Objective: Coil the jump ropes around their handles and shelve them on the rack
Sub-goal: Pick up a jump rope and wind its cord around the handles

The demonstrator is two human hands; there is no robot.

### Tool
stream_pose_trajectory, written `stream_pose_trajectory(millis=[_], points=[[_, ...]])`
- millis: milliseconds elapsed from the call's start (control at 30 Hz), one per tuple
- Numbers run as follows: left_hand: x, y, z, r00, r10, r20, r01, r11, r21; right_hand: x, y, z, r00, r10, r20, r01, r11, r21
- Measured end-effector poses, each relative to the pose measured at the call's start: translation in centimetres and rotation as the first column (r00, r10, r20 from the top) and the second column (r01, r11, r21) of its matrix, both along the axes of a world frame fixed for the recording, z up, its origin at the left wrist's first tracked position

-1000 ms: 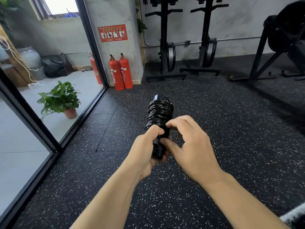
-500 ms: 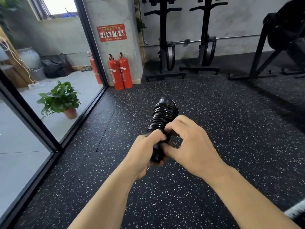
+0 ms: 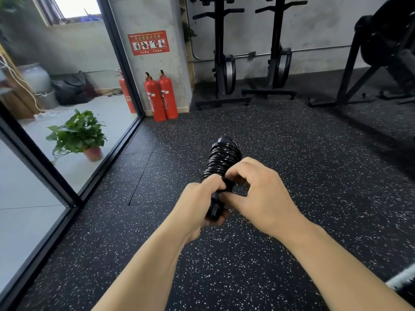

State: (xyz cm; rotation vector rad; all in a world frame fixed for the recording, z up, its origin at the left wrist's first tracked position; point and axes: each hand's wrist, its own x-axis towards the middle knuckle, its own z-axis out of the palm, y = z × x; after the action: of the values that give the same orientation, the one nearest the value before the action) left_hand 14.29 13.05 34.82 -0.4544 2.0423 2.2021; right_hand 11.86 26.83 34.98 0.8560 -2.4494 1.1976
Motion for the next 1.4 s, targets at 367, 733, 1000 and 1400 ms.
stream_pose_trajectory(millis=[367, 733, 1000, 1400], points=[[0.3, -0.4, 0.5, 0.999, 0.012, -0.03, -0.012, 1.0, -0.004, 0.9, -1.3, -0.9, 0.982, -0.045, -0.183, 0.039, 0.999, -0.035], [0.2, -1.4, 0.1, 0.999, -0.008, 0.04, 0.006, 0.998, 0.058, -0.1, 0.0, 0.1, 0.991, 0.094, 0.095, -0.079, 0.986, -0.144], [0.3, -0.5, -0.1, 0.997, -0.028, 0.069, 0.027, 1.0, 0.009, -0.6, 0.2, 0.5, 0.999, -0.01, -0.05, 0.022, 0.972, 0.235], [0.0, 0.5, 1.1, 0.991, -0.114, 0.065, 0.1, 0.976, 0.192, -0.5, 0.9, 0.0, 0.983, -0.181, -0.024, 0.178, 0.98, -0.089]])
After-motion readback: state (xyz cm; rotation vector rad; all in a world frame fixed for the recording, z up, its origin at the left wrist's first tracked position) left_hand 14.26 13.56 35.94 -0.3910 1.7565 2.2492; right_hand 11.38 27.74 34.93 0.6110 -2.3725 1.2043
